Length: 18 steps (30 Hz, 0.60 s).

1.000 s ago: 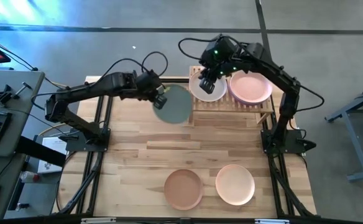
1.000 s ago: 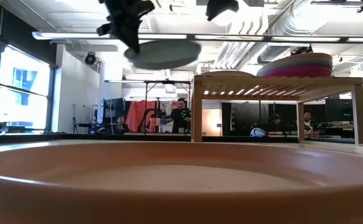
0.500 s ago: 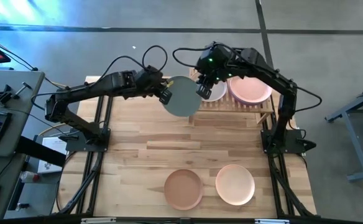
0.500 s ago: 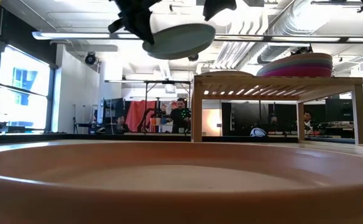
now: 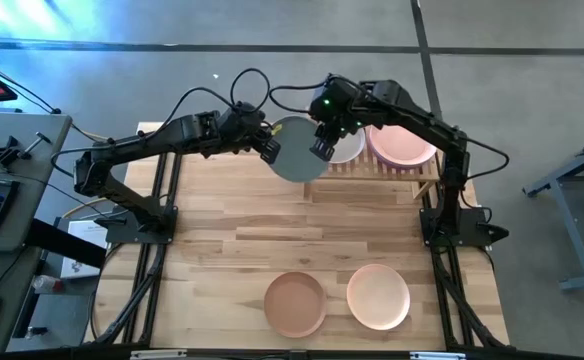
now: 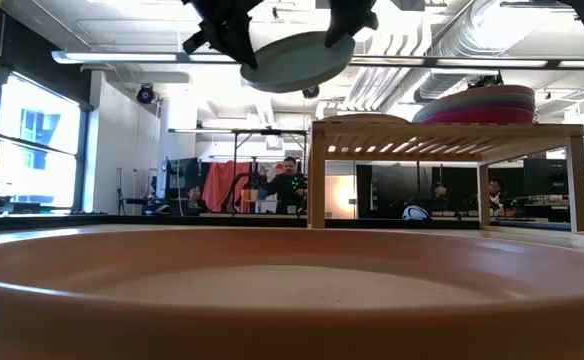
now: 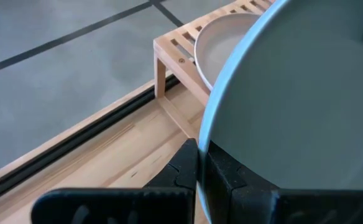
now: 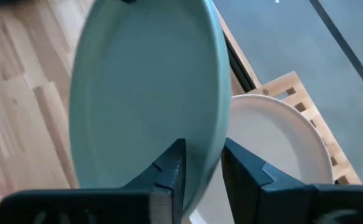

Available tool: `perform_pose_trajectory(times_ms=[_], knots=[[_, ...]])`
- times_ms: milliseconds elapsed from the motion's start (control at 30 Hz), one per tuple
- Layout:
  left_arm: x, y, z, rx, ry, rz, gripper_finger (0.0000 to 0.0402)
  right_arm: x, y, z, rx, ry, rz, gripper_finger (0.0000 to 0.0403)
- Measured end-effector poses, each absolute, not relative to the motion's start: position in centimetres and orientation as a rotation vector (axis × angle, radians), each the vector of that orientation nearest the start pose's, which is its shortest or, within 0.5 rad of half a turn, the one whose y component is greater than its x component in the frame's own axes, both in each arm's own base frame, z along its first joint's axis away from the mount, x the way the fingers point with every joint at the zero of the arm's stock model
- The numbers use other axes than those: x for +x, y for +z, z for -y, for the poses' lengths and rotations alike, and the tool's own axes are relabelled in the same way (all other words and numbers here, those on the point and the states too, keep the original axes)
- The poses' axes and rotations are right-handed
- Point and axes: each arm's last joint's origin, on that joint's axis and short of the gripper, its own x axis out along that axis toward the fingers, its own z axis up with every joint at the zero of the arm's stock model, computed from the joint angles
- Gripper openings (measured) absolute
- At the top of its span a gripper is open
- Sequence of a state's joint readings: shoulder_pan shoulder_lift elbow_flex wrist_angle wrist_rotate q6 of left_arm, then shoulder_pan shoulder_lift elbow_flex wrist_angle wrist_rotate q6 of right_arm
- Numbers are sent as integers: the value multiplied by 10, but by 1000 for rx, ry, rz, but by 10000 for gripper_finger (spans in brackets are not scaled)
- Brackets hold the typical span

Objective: Place and stack plates onto a shelf
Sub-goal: Stack the blue plate on the gray plate on the shelf

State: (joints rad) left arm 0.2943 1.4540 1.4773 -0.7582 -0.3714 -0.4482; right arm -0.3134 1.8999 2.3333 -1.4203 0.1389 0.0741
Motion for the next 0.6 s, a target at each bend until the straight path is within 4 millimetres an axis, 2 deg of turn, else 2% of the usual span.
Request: perform_pose_trajectory(times_ms=[200, 433, 600], knots=[[287, 368, -98, -377, 783, -592, 3, 336, 430, 115, 150, -485, -984, 11], [288, 368, -98, -363, 778, -594, 5, 336, 430, 115, 159, -509, -979, 4], [288, 368, -97, -347, 762, -603, 20, 336, 430, 115, 167, -514, -977, 3]])
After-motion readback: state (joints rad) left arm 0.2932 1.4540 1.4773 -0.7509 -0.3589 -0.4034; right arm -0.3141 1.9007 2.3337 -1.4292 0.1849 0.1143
